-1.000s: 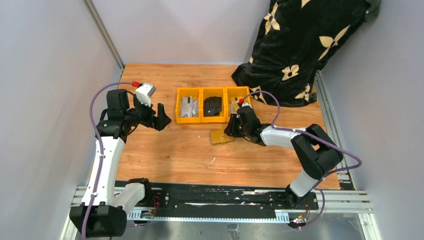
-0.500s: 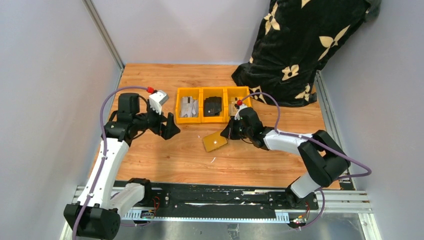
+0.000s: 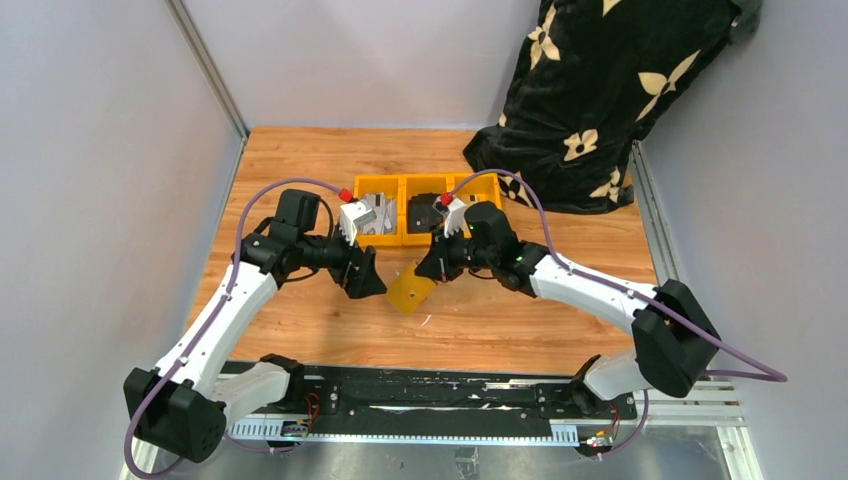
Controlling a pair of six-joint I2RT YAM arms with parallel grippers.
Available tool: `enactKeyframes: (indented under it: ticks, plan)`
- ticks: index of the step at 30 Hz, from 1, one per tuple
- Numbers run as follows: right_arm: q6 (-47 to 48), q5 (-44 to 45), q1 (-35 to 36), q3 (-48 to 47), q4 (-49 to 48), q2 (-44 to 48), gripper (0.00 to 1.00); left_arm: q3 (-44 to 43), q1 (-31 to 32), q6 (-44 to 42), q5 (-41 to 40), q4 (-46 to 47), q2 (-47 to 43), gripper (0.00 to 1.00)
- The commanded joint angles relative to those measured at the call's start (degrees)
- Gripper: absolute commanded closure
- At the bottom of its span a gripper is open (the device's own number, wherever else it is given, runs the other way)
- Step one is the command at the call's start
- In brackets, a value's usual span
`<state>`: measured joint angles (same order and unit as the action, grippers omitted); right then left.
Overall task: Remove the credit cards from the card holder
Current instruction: Pick up the card holder from the center of the board, then open the card holder.
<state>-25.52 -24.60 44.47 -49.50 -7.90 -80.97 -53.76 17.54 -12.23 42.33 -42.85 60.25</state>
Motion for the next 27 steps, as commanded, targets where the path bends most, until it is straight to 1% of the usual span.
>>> enactKeyframes:
  ticks: [1,4,9,13,14,15,18,19,21,23,24,25,27]
  plan:
    - [2.97,-4.88,2.40,-6.19,2.70,3.55,1.00,-0.77,0.57,-0.27,4.94,-1.00,0.35,0.00]
    - [3.84,-6.51,3.54,-9.47,3.64,4.59,1.00,-0.82,0.57,-0.30,6.63,-1.01,-0.22,0.00]
    - [6.16,-7.46,5.66,-14.29,6.45,4.90,1.00,-0.98,0.56,-0.60,7.20,-1.07,-0.71,0.00]
    - [7.39,-6.32,6.82,-16.13,7.01,5.06,1.00,-1.86,0.57,-1.28,10.24,-2.42,-0.64,0.08]
    - [7.55,-6.07,6.92,-16.33,7.02,5.11,1.00,-2.26,0.57,-1.76,11.24,-3.05,-0.61,0.11]
    - [7.76,-5.78,6.94,-16.59,7.02,5.12,1.00,-2.60,0.57,-2.17,12.26,-3.78,-0.47,0.17]
    - [8.34,-4.28,7.06,-17.39,7.02,5.20,1.00,-3.55,0.57,-3.38,14.17,-5.57,-0.06,0.39]
    - [8.49,-3.71,6.99,-17.53,7.02,5.33,1.00,-3.82,0.57,-3.90,14.45,-6.25,0.01,0.48]
    - [8.79,-2.33,7.03,-17.64,6.96,5.66,1.00,-4.16,0.57,-4.51,14.59,-7.05,0.02,0.57]
    - [9.10,-1.30,6.99,-17.56,6.58,6.02,1.00,-4.41,0.57,-4.87,14.78,-7.69,-0.27,0.59]
    - [9.13,-1.05,7.00,-17.49,6.37,6.25,1.00,-4.44,0.57,-4.89,14.91,-7.92,-0.57,0.57]
    - [9.17,-0.84,7.01,-17.43,6.25,6.45,1.00,-4.48,0.55,-4.77,15.08,-7.95,-0.90,0.54]
    - [9.16,-0.57,7.02,-17.39,5.99,6.87,1.00,-4.49,0.57,-4.56,15.43,-7.99,-1.55,0.44]
